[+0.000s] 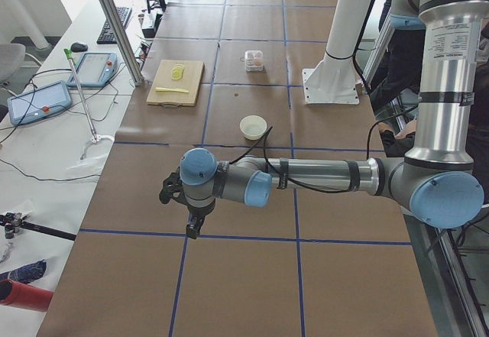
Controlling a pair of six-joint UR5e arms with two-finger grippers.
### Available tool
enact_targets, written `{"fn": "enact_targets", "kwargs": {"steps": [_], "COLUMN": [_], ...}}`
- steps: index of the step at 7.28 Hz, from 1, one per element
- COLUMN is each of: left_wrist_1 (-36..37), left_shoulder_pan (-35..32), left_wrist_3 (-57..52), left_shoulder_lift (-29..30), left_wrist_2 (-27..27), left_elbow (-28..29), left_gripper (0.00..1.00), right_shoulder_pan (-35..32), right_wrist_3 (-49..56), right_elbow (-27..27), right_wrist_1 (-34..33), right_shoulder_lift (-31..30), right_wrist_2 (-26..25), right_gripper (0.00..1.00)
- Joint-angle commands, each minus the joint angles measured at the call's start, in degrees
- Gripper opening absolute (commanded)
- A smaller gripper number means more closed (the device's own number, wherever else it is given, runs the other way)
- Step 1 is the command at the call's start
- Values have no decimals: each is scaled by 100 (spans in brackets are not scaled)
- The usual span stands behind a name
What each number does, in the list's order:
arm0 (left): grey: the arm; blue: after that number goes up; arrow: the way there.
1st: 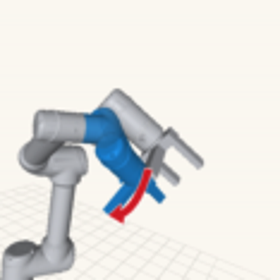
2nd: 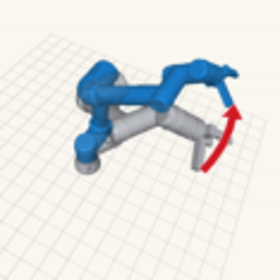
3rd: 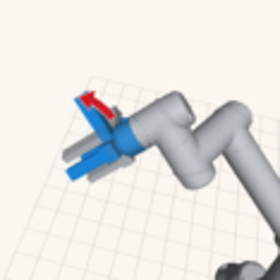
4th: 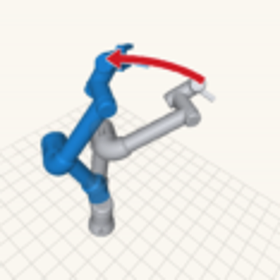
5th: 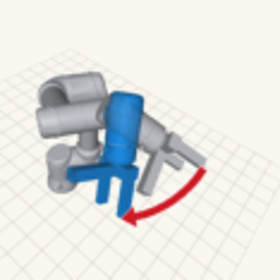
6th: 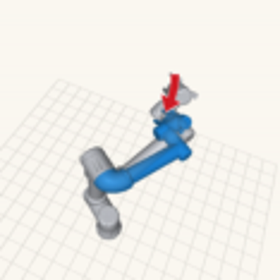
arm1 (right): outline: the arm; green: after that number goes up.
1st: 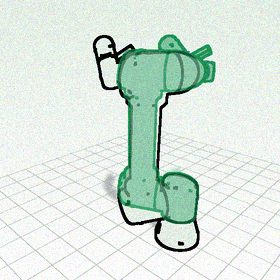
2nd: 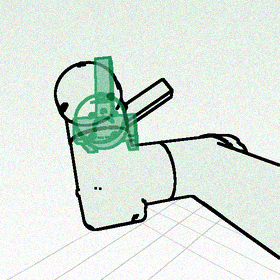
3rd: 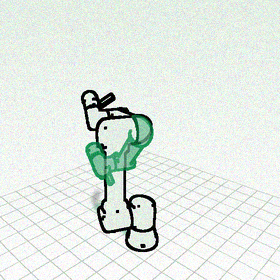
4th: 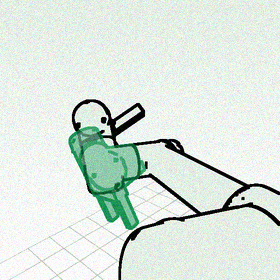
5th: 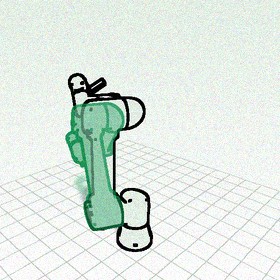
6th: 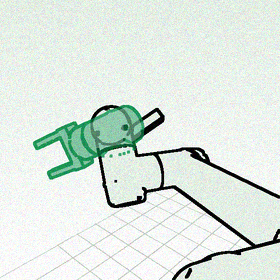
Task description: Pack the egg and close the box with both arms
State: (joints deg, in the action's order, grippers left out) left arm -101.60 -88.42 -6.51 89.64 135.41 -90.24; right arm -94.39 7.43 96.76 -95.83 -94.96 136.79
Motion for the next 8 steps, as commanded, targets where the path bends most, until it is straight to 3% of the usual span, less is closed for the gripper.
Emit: {"fn": "enact_targets", "kwargs": {"steps": [1, 8], "left_wrist_1": [0, 0], "left_shoulder_pan": [1, 1], "left_wrist_3": [0, -8], "left_shoulder_lift": [-8, -8], "left_wrist_2": [-14, -23], "left_elbow": [-11, -29], "left_gripper": [100, 100], "right_shoulder_pan": [0, 0], "right_wrist_3": [-152, -216], "right_elbow": [9, 0], "right_wrist_1": [12, 12], "right_shoulder_lift": [3, 21], "right_wrist_2": [-12, -21], "right_gripper": [100, 100]}}
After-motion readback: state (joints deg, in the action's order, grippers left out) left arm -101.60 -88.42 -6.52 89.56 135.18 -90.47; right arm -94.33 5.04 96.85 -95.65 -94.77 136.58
